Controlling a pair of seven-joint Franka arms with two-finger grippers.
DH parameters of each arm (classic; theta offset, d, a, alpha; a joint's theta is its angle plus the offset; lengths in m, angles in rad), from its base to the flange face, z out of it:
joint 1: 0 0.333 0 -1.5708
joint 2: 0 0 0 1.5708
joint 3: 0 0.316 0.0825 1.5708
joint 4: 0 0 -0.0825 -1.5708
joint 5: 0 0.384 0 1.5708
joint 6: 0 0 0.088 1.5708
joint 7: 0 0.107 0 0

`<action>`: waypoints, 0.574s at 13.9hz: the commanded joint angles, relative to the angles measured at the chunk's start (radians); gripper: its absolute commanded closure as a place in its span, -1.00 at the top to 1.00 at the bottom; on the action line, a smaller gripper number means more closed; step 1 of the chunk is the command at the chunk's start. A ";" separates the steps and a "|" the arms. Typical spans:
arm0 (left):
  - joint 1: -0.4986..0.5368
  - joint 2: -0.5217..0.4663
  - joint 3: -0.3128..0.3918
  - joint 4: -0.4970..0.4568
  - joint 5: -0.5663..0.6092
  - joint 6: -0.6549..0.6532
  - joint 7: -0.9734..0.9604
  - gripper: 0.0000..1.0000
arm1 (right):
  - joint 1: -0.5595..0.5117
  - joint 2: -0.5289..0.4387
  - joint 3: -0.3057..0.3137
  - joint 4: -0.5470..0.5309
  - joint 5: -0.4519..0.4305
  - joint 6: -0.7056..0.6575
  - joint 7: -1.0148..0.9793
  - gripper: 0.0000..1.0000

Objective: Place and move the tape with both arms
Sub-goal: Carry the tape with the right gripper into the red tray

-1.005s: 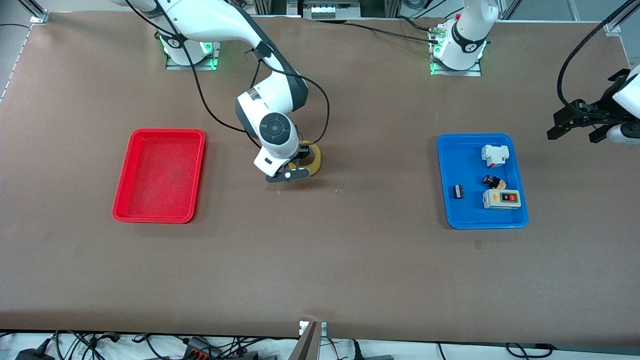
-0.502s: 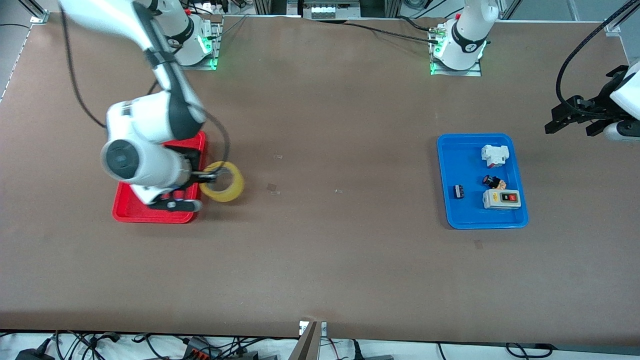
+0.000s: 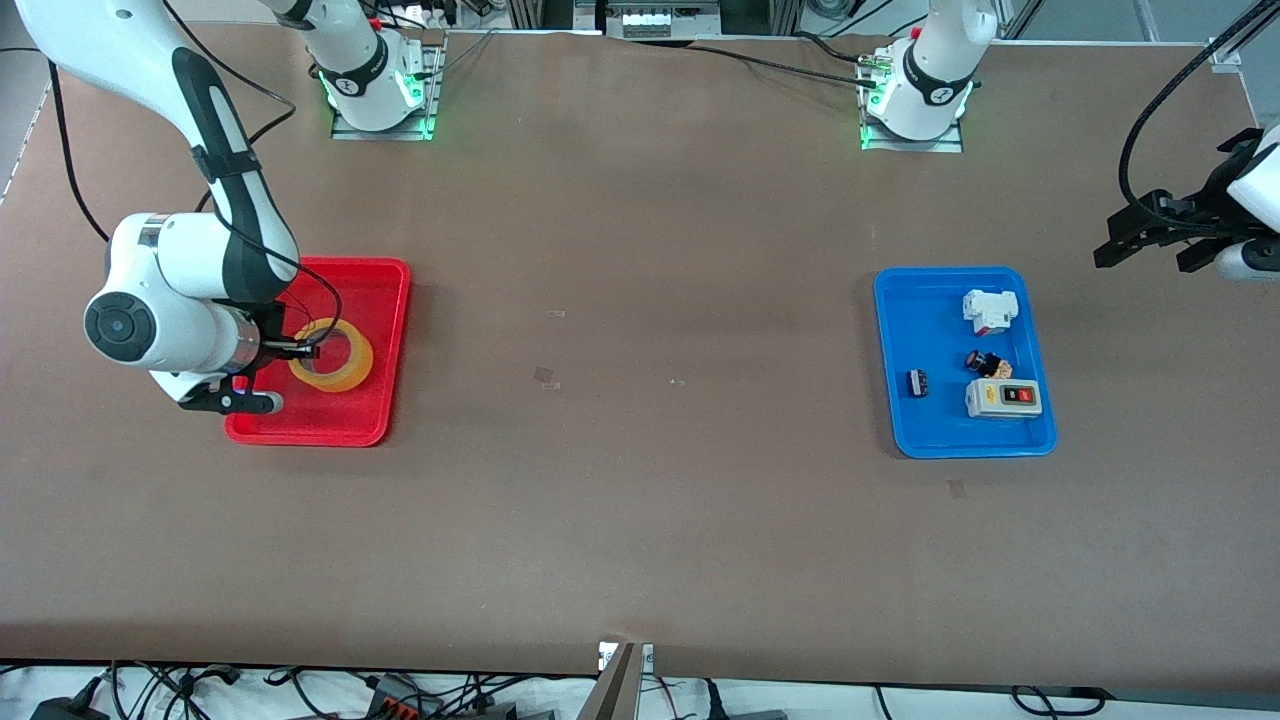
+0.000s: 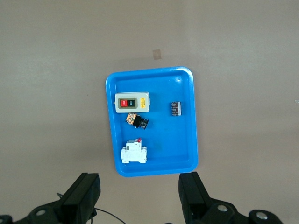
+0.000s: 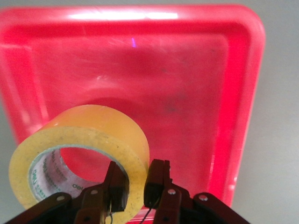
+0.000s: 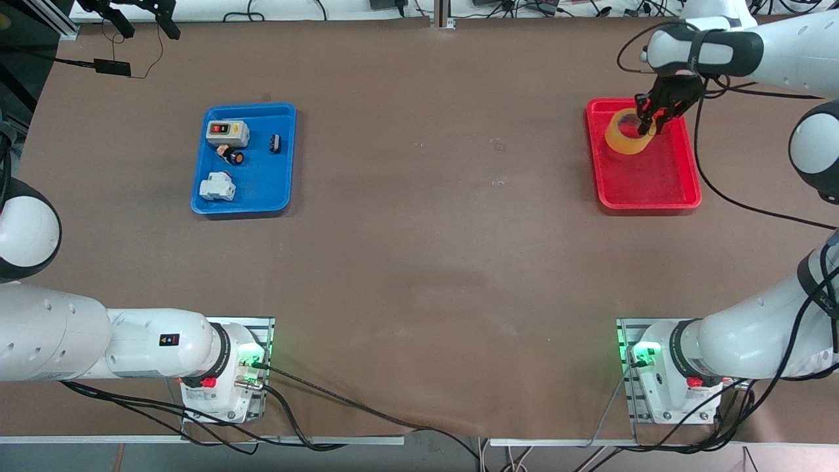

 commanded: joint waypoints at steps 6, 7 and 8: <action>0.001 -0.006 -0.004 0.035 0.016 -0.024 -0.013 1.00 | -0.055 -0.029 0.014 -0.095 -0.023 0.056 -0.011 -0.92; -0.001 -0.006 -0.006 0.035 0.016 -0.024 -0.013 1.00 | -0.056 -0.023 0.014 -0.096 -0.023 0.064 -0.011 -0.85; -0.001 -0.006 -0.006 0.035 0.016 -0.025 -0.013 1.00 | -0.056 -0.016 0.014 -0.096 -0.023 0.064 -0.011 -0.61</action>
